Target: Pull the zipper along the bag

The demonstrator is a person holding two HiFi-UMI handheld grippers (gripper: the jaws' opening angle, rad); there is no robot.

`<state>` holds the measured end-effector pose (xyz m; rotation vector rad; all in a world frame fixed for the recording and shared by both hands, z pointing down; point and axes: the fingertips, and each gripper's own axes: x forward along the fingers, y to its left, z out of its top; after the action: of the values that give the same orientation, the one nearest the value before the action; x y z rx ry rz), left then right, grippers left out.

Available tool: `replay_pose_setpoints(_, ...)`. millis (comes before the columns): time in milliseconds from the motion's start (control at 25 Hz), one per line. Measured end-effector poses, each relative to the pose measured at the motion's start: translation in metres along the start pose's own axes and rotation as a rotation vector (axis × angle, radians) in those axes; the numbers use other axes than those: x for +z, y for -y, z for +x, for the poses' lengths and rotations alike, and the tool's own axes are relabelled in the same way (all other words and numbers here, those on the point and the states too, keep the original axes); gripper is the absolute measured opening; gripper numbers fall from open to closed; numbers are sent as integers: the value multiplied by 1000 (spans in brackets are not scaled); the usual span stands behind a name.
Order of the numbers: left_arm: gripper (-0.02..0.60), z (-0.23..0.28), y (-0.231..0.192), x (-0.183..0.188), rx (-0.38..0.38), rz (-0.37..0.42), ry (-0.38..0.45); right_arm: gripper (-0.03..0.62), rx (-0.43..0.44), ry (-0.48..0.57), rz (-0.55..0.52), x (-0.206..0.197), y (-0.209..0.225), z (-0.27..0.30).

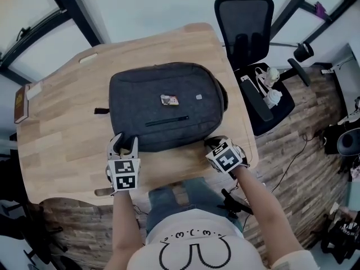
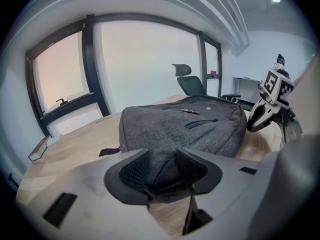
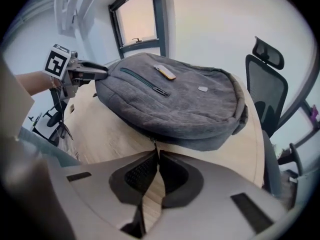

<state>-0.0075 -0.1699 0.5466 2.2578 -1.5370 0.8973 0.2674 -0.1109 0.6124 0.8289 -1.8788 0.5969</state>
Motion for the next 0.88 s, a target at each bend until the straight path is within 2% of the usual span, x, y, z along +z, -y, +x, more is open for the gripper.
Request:
replay_pose_setpoints(120,172,0,0,-1,3,7,-3,74,4,-7,-14,-5,19,-6)
replay_pose_setpoints(440,170,1,5,1,8,13,6,71,-77,0,-26,1,78,-6)
replay_pose_setpoints(560,170,2,4,2,25,1,-3,57,-59,9,-54,5,74,-5)
replay_pose_setpoints(680,170,2,1,2,39,14,-13,55,-14,55,-31,6,65,-3)
replay_pose_setpoints(880,170,6,-9,-8,12,40,-38,57,-7,109,-71,16,51,8)
